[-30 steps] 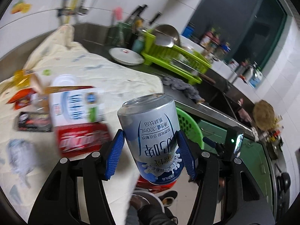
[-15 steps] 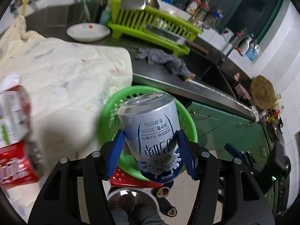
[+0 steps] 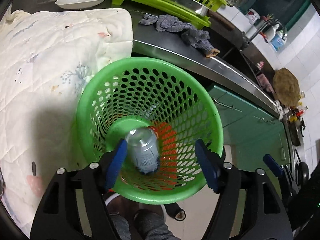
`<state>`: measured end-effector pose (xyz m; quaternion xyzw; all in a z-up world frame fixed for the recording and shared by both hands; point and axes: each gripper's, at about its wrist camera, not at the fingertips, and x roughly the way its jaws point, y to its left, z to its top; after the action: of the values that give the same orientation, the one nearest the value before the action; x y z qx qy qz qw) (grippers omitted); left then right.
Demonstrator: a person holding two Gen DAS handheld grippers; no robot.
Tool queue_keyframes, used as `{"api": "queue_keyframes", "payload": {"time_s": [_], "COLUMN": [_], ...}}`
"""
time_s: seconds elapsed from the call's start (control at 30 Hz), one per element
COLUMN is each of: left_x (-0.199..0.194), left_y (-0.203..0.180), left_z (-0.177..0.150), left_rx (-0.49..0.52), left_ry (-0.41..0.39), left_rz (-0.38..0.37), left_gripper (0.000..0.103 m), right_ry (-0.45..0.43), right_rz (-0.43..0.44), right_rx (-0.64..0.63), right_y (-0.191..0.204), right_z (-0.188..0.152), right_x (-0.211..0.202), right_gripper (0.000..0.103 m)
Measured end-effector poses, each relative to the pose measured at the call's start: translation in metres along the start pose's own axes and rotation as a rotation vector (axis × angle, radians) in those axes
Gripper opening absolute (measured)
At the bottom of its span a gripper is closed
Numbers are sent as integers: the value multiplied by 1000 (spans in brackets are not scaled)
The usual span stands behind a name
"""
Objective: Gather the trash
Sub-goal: 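Move both tools back from the basket over the cloth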
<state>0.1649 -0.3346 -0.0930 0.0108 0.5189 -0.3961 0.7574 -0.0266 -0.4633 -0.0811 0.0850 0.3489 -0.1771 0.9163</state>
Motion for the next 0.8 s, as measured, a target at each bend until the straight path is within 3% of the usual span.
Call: {"api": "queue_keyframes", "payload": {"time_s": [0.33, 0.8], "left_x": [-52, -156], "left_y": [10, 53], "left_z": [-18, -63], "left_rx": [22, 29], "left_ry": [-67, -209], "left_rz": [61, 257], "left_gripper": [70, 70], "right_ry": [-29, -36], "right_rz": [54, 230], "right_rx": [-33, -159], "right_y": [26, 108], "right_z": [3, 17], "right_x": [-14, -26], "right_gripper": [84, 84]}}
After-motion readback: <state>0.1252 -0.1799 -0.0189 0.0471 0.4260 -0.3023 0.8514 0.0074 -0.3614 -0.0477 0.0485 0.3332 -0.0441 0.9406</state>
